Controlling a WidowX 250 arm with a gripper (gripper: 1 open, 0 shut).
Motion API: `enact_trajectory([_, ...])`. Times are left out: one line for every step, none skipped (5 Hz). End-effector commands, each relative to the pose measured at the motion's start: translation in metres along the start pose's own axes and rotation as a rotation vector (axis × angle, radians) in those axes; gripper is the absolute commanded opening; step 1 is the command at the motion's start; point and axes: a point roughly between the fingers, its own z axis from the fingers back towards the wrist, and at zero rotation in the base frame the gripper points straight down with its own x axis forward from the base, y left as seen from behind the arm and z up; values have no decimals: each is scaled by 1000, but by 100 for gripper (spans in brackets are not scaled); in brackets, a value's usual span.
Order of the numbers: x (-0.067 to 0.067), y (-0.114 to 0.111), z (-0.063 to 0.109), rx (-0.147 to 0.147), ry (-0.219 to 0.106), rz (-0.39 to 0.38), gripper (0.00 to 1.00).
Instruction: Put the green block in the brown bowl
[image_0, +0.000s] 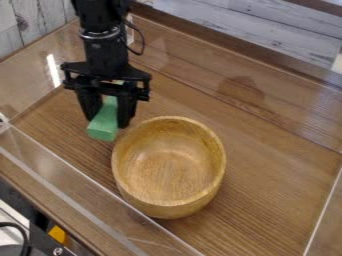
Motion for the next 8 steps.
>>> enact_trajectory([-13,-10,7,-1,-34,2,0])
enact_trajectory([-25,-17,5,-1,-28,3,0])
enact_trajectory([-24,-32,4,-4,-23,-30,0])
enact_trajectory([-23,-48,1,-3,-16,-62,0])
enact_trajectory([-17,-52,1,-4,-13,-86,0])
enact_trajectory([-15,-58,4,1,-9,-170,0])
enact_trajectory([-16,-63,6,9,-4,-256,0])
enact_trajectory([-19,-64,9,8,1,-249,0])
